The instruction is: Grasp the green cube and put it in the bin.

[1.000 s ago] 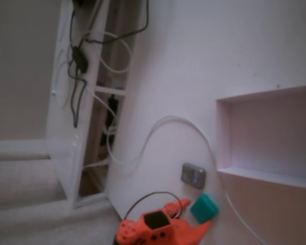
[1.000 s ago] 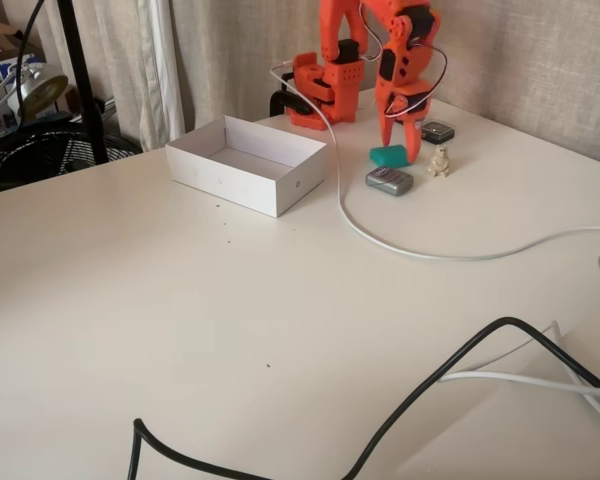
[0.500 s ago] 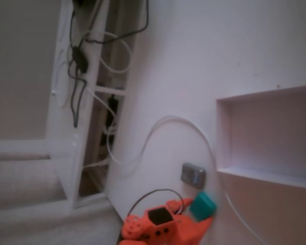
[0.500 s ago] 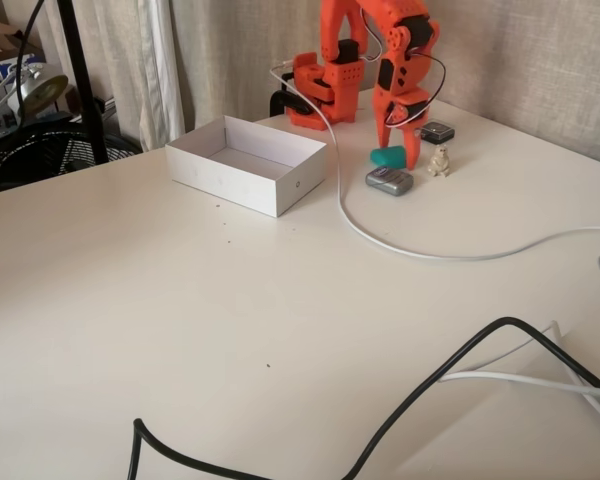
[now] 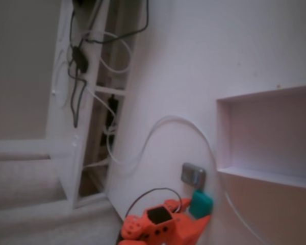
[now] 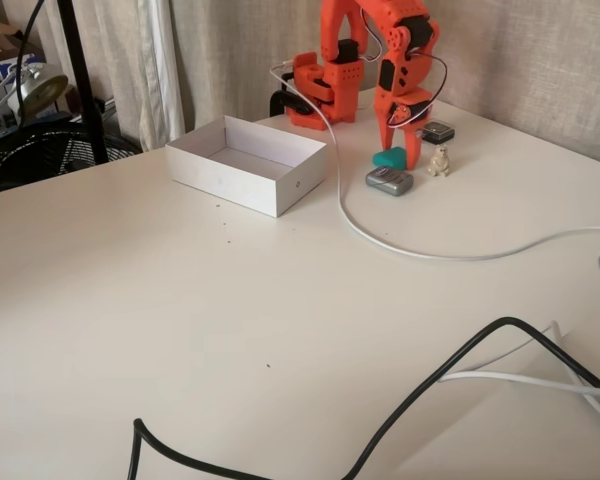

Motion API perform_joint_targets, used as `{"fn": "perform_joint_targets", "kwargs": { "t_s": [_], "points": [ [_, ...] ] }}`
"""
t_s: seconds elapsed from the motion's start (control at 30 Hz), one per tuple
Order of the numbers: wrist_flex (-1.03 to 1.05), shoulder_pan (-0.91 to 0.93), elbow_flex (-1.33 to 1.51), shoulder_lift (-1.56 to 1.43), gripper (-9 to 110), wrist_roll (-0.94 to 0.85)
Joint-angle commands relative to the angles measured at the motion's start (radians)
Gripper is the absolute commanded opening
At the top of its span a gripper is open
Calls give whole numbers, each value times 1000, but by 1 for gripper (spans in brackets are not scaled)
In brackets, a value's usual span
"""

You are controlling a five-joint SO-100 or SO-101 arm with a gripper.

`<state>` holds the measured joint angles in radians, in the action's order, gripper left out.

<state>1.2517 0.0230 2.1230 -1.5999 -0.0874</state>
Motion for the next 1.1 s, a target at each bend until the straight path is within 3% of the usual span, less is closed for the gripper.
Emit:
{"fn": "perform_joint_targets", "kwargs": {
  "t_s": [0.0,0.07,0.7,1.07],
  "points": [
    [8,8,3,-11,-4,-5],
    [12,8,3,-17,-8,-3],
    [-144,-3,-196,-153,-8,-5],
    [-267,-3,-313,-391,-8,-17]
  ]
}}
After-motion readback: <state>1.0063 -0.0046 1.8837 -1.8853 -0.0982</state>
